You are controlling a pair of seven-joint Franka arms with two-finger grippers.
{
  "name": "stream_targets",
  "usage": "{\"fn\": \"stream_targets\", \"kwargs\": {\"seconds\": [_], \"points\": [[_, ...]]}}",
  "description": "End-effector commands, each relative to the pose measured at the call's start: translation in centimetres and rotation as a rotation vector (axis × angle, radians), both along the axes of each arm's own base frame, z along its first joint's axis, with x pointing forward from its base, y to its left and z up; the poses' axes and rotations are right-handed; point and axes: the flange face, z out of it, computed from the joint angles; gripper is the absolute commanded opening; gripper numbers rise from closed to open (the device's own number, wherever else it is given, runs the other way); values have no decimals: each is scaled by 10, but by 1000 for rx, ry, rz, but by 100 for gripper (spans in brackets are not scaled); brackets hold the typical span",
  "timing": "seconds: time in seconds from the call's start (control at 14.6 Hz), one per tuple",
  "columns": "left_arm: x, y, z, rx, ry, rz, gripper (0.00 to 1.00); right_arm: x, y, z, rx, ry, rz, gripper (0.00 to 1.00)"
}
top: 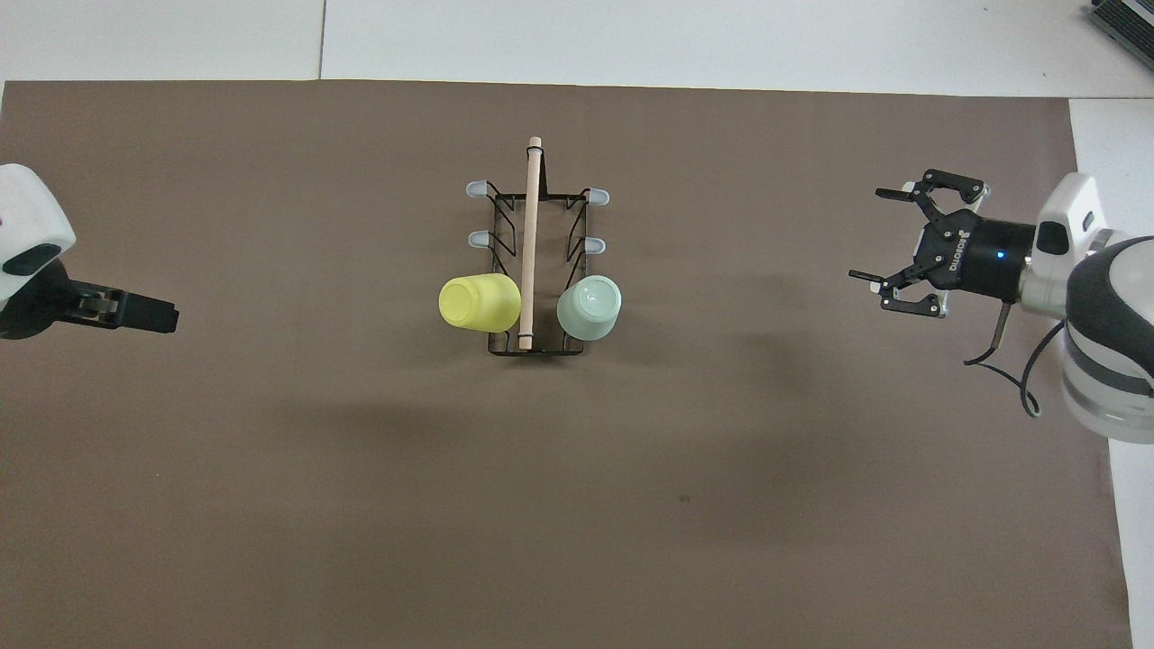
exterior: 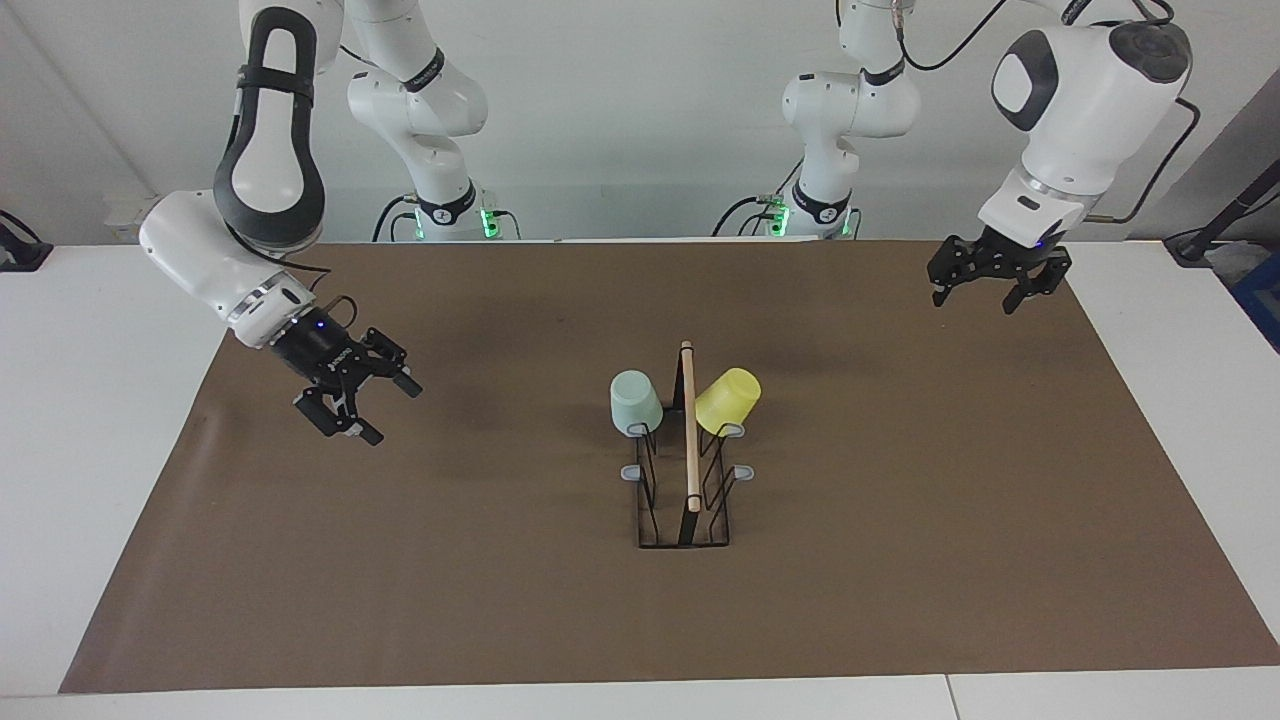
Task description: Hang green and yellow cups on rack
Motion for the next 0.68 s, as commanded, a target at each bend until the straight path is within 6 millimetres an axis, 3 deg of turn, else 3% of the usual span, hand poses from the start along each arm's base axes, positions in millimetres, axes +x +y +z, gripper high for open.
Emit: {"fn": "stream_targets", "kwargs": {"seconds": [0.0,0.21,0.34,0.62], "points": [[17,0,31,-7,50,-31,100,14,-5,22,-143,66,-86,100],[12,2,42,-3,48,-26,100,18,4,38,-256,137,-253,100],[10,-3,44,2,48,-33,100,22,21,49,-337,168,-364,100],[1,-9,51,0,58,-34,100,17,56,53,-458,236,-619,100]]}}
